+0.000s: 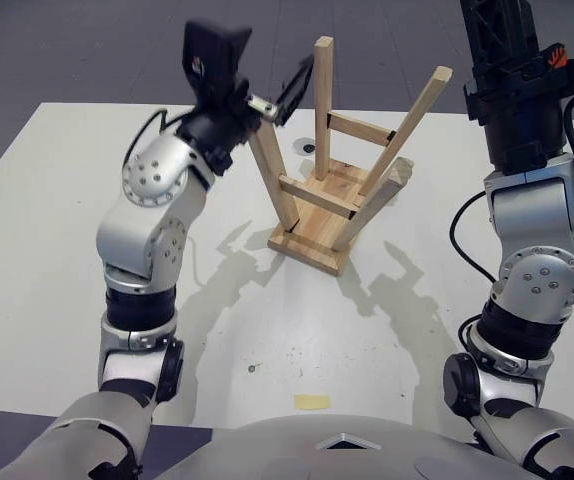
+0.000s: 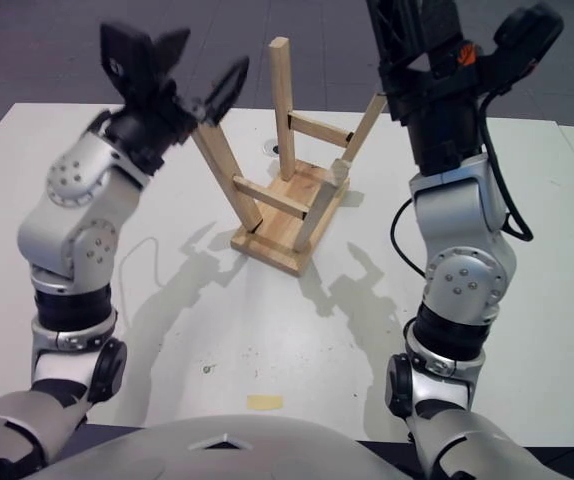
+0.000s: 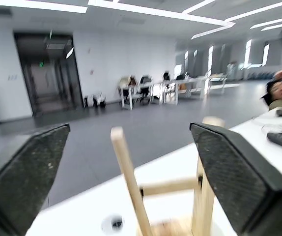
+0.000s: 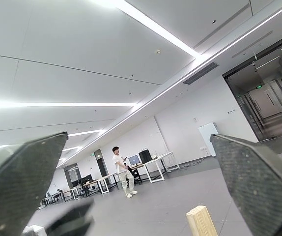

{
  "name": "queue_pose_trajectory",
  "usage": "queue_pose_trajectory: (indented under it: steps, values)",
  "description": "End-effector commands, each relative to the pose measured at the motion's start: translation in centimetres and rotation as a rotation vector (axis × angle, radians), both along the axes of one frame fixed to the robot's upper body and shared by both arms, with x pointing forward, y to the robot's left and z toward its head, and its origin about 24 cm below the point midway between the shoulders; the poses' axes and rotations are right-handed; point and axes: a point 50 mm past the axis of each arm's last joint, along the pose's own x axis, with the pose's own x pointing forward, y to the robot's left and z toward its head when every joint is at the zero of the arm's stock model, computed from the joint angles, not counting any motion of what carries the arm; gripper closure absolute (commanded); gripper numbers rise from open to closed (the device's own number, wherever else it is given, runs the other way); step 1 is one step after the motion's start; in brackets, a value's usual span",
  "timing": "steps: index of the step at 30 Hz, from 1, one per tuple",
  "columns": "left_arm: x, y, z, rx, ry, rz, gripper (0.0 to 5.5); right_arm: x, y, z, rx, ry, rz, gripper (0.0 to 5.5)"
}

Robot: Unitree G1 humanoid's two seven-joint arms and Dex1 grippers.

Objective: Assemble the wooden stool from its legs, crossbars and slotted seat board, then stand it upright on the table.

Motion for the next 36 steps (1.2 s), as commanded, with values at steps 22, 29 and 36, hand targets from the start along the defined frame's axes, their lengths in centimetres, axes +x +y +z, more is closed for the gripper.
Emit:
queue_pose_trajectory:
  steps: [22, 29, 36]
  values:
    - [5.4, -2.0, -5.9, 0.212, 0.159, 0.116, 0.11, -0.8, -1.2, -3.9, -0.001, 0.152, -0.095, 0.1]
    - [4.7, 4.9, 3.3, -0.046, -0.074, 0.378, 0.11, -2.6, -3.3, -10.7, -0.115, 0.422, -0.306, 0.1]
    - [4.3, 15.1, 0.1, 0.16, -0.016, 0.709, 0.11, -4.8, 4.6, -12.4, -0.332, 0.39, 0.27, 0.1]
